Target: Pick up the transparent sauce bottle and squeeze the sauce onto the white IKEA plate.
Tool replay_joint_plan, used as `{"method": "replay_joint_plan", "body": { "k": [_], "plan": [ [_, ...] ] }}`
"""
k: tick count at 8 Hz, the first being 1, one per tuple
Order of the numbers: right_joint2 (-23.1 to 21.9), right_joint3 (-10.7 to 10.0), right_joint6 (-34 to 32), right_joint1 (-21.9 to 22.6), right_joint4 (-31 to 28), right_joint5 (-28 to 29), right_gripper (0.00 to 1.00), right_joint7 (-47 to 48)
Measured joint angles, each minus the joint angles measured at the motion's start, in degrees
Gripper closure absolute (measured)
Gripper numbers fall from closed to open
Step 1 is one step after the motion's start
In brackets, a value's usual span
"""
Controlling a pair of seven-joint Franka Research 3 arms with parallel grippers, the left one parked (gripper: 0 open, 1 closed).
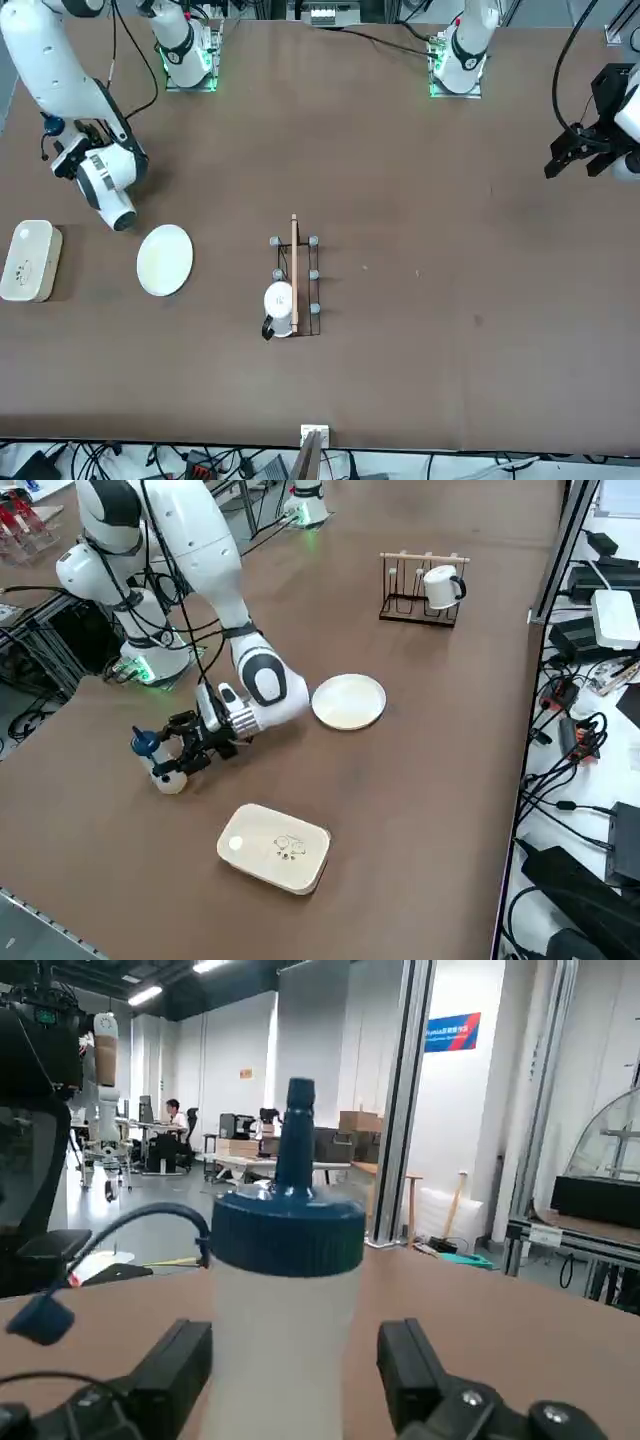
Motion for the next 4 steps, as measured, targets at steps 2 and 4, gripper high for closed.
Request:
{"method": "replay_joint_plan", "body": {
  "k": [2, 4],
  "plan": [
    [0.59, -0.01, 0.55, -0.48, -1.54, -1.53, 0.03, 0.79],
    [0.73, -0.03, 1.24, -0.66, -2.71, -2.01, 0.15, 1.17]
  ]
}}
